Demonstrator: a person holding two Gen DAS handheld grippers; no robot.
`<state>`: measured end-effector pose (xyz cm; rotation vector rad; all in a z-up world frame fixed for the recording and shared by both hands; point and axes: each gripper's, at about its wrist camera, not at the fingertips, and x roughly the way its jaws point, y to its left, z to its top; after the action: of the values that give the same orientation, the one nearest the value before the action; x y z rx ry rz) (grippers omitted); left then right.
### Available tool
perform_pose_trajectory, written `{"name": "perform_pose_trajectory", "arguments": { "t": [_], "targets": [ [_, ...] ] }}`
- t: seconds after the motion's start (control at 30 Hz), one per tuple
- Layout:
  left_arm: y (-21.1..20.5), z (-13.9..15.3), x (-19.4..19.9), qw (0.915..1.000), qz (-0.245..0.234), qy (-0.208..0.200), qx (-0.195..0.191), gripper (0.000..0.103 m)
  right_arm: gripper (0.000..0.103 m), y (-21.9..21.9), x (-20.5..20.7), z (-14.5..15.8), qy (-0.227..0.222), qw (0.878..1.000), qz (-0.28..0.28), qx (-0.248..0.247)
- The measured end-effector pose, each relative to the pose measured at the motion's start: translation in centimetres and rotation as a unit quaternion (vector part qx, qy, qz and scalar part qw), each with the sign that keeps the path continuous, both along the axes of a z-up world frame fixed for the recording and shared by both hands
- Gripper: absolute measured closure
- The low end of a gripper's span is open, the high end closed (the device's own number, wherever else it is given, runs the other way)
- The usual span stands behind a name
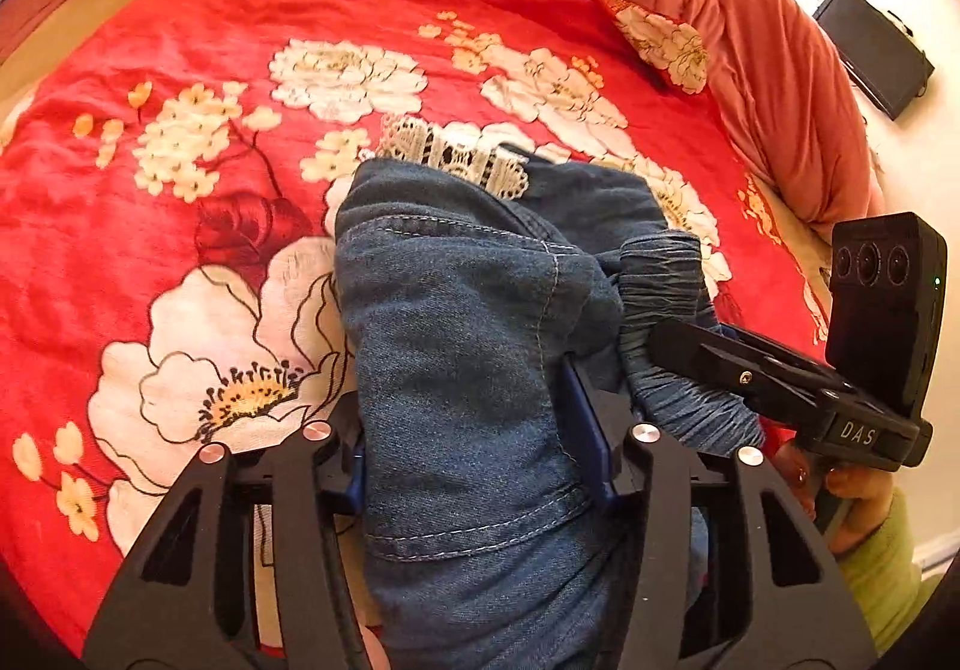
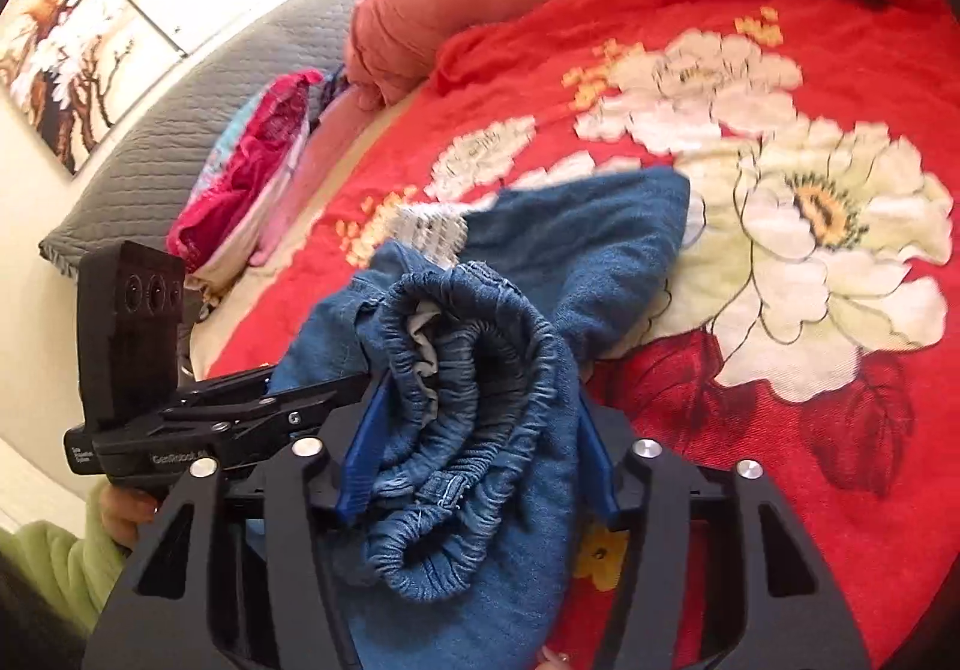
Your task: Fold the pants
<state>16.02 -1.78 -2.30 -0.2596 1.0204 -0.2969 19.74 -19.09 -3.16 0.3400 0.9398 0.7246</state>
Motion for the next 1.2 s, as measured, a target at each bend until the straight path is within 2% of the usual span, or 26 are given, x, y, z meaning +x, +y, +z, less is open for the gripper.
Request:
{"name": "perform_pose_trajectory", "arguments": {
  "t": [0.07, 0.2, 0.43, 0.6, 0.77, 0.87, 0.93, 1.07, 1.2],
  "targets": [
    [-0.2, 1.1, -0.2, 0.9999, -0.004, -0.013, 0.0, 0.062, 0.054, -0.1, -0.5, 1.4, -0.025, 1.0, 0.001, 0.004],
    [-0.8, 3.3, 0.3, 0.9989, -0.011, -0.044, 0.009, 0.062, 0.054, 0.3, -0.8, 4.1, -0.074, 0.997, 0.004, -0.022],
    [-1.4, 5.7, 4.3, 0.9958, -0.011, -0.086, 0.03, 0.062, 0.054, 0.0, 3.0, 6.5, -0.127, 0.991, -0.015, -0.049],
    [-1.8, 4.5, 8.4, 0.9965, -0.01, -0.071, 0.043, 0.062, 0.054, 0.0, 6.7, 5.8, -0.14, 0.986, -0.032, -0.087],
    [-2.0, 1.6, 11.0, 0.9968, -0.005, -0.042, 0.067, 0.062, 0.052, 0.4, 9.3, 3.1, -0.113, 0.984, -0.041, -0.131],
    [-2.2, 0.4, 11.1, 0.996, -0.004, -0.036, 0.082, 0.062, 0.044, 0.5, 10.0, 1.6, -0.088, 0.982, -0.054, -0.156],
    [-2.2, 0.1, 10.9, 0.9954, -0.004, -0.037, 0.088, 0.06, 0.029, 0.3, 9.9, 1.0, -0.08, 0.98, -0.062, -0.17],
    [-1.9, -0.1, 10.7, 0.9945, 0.002, -0.039, 0.097, 0.048, 0.014, 0.0, 9.8, 0.9, -0.07, 0.976, -0.081, -0.191],
    [-1.5, -0.2, 10.4, 0.9946, 0.008, -0.038, 0.097, 0.036, 0.007, -0.5, 9.6, 0.4, -0.063, 0.972, -0.098, -0.205]
  ]
}}
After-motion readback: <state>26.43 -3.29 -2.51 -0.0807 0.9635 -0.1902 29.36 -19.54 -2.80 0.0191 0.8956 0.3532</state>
